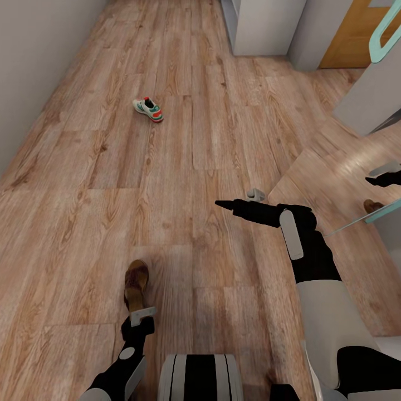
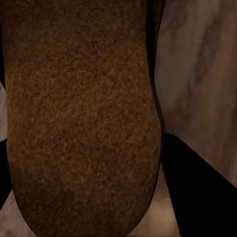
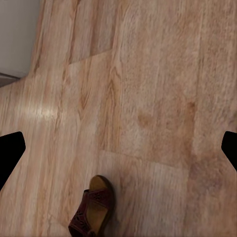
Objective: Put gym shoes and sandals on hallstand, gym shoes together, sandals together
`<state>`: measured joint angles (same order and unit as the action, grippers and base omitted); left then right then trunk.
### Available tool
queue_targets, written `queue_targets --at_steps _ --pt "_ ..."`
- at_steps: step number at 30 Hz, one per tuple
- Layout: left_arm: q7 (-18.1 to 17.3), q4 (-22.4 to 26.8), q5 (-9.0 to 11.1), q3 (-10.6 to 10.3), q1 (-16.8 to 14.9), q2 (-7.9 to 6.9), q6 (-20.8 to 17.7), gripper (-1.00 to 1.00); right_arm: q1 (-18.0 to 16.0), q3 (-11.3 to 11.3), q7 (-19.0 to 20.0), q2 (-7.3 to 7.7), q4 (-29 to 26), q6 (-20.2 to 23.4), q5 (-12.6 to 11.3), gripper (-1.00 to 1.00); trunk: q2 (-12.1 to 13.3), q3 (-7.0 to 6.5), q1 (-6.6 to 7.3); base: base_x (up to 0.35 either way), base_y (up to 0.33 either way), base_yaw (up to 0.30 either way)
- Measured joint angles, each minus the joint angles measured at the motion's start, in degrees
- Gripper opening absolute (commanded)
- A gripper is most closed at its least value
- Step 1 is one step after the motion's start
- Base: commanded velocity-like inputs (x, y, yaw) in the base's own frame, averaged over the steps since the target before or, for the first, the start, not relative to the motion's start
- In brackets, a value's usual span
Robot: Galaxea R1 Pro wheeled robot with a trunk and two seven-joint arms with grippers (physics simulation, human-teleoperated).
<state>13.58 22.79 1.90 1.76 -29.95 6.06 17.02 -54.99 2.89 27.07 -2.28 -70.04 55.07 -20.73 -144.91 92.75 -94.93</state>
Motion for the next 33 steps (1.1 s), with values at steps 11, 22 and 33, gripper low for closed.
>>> queue_targets --at_steps 11,22,33 --pt "-0.1 0.3 0.2 0.0 -0.1 -0.03 0.1 -1.0 0.0 0.0 0.0 0.06 0.0 0.0 0.0 1.0 0.0 0.48 0.0 0.0 0.0 0.0" --pt "-0.1 0.4 0.1 0.0 -0.1 -0.04 0.0 -1.0 0.0 0.0 0.0 0.02 0.0 0.0 -0.1 1.0 0.1 -0.58 0.13 0.0 0.0 0.0" --pt "-0.1 0.4 0.1 0.0 -0.1 -0.04 0.0 -1.0 0.0 0.0 0.0 0.02 -0.1 -0.1 -0.1 1.0 0.2 -3.02 0.42 0.0 0.0 0.0"
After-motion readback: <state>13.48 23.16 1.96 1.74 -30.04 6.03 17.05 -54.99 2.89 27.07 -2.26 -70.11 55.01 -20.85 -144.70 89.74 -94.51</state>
